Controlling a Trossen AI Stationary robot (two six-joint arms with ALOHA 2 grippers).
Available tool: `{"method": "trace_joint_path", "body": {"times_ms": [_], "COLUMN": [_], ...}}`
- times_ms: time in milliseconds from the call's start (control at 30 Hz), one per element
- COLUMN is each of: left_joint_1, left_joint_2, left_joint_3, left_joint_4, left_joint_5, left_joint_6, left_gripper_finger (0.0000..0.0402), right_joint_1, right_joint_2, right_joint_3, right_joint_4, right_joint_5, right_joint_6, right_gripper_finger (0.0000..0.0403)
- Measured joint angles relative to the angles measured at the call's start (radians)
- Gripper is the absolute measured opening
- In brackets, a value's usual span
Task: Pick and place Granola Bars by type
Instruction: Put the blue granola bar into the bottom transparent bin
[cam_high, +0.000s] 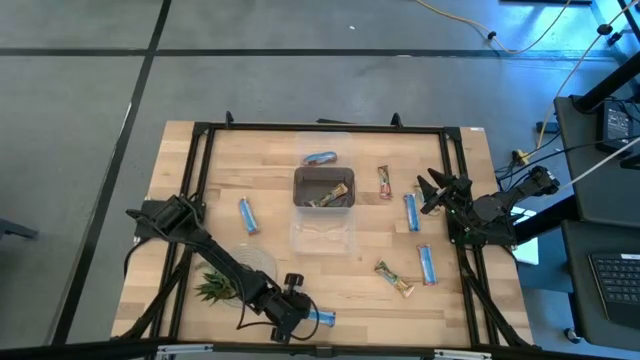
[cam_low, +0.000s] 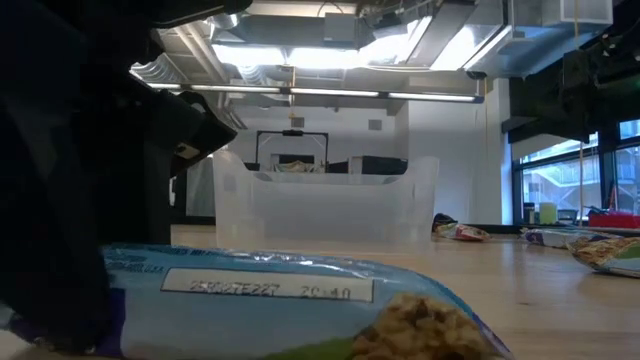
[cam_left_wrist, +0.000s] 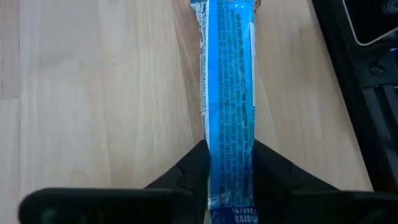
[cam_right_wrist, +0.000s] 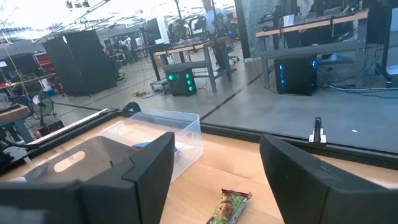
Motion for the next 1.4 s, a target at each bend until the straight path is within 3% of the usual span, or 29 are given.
{"method": "trace_joint_path", "body": {"times_ms": [233, 500, 800, 1000, 1400], "left_joint_1": [0.02, 0.111, 0.259, 0.379, 0.52], "left_joint_2": [-0.044, -0.205, -0.371, -0.368, -0.245], "left_joint_3": [-0.003, -0.002, -0.001, -0.001, -0.003], "left_joint_4": [-0.042, -0.129, -0.22, -0.349, -0.381], "left_joint_5": [0.08, 0.077, -0.079, -0.076, 0.039], "left_joint_6": [-0.034, -0.044, 0.096, 0.096, 0.176], "left_gripper_finger": [0.0084, 0.0077, 0.0081, 0.0078, 0.008], "right_joint_1": [0.0, 0.0, 0.0, 0.0, 0.0], "right_joint_2": [0.0, 0.0, 0.0, 0.0, 0.0], "right_joint_3": [0.0, 0.0, 0.0, 0.0, 0.0], "right_joint_4": [0.0, 0.001, 0.002, 0.006, 0.012], "right_joint_5": [0.0, -0.001, -0.003, -0.013, -0.041], "right_joint_6": [0.001, 0.013, 0.106, 0.106, 0.178], "right_gripper_finger": [0.0239, 0.0239, 0.0239, 0.0239, 0.0239]}}
